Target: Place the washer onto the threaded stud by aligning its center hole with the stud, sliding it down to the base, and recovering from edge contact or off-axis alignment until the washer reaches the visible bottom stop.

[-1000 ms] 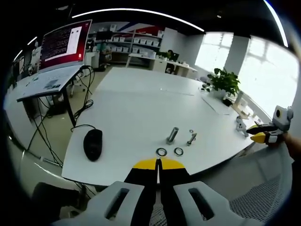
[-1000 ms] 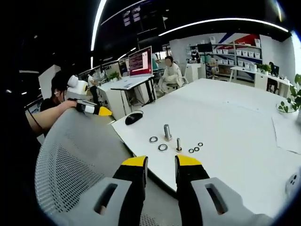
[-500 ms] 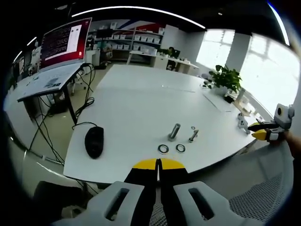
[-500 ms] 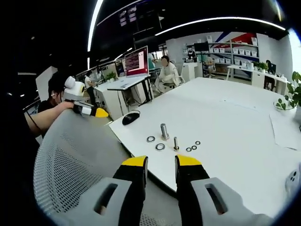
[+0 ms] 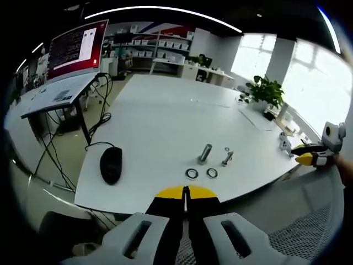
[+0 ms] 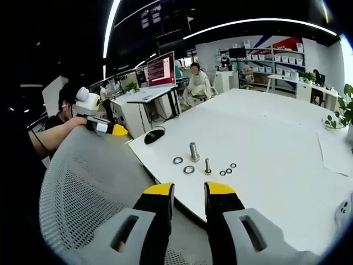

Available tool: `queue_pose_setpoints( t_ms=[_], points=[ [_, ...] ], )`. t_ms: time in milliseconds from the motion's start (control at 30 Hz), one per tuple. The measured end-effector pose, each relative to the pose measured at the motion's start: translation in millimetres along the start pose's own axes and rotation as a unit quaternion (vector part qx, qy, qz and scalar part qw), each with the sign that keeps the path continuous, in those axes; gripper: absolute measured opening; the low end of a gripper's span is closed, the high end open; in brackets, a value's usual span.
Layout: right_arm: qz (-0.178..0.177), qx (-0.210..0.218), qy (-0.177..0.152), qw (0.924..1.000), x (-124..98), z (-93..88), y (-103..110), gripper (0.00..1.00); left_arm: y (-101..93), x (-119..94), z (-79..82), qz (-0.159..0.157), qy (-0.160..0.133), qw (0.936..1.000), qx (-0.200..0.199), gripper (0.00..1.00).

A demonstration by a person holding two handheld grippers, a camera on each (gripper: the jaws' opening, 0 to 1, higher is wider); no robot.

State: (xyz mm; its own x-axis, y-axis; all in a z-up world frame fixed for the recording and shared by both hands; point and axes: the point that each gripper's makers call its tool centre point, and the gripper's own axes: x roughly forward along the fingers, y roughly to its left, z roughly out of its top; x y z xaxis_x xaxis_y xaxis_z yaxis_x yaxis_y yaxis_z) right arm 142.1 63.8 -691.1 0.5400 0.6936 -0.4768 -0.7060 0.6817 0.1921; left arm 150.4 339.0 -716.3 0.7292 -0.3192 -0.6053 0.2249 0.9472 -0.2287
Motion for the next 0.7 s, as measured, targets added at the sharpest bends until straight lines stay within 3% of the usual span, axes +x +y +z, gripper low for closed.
queue_pose_setpoints(
  t_ms=[67,133,200,367,500,600,700],
  points=[
    [0.023,0.005,-0.008,0.9997,1.2,2.8,8.4,0.26,0.0,0.0,0.1,-0.001,-0.001,1.0,0.0,0.0],
    [0.036,-0.005,0.019,0.9991,2.5,-3.6,13.0,0.26,0.4,0.2,0.4,-0.002,-0.002,1.0,-0.001,0.0],
    [0.042,-0.02,0.02,0.9987,4.4,-2.1,15.9,0.26,0.7,0.4,0.5,-0.002,-0.001,1.0,-0.003,0.0],
    [0.093,0.014,0.031,0.9951,6.8,7.3,22.1,0.26,0.0,0.4,1.2,-0.002,-0.004,1.0,-0.006,0.0],
    [0.067,0.014,-0.003,0.9976,11.2,31.4,0.4,0.25,0.0,1.1,1.8,-0.005,-0.004,0.9999,-0.008,0.0],
    [0.067,0.019,0.003,0.9975,14.1,40.9,-11.5,0.25,-1.0,1.4,0.6,-0.007,-0.001,1.0,-0.005,0.0],
    [0.079,-0.004,0.02,0.9967,17.8,45.7,-19.2,0.26,-1.1,0.2,1.9,-0.004,-0.008,0.9999,-0.008,0.0]
  ],
)
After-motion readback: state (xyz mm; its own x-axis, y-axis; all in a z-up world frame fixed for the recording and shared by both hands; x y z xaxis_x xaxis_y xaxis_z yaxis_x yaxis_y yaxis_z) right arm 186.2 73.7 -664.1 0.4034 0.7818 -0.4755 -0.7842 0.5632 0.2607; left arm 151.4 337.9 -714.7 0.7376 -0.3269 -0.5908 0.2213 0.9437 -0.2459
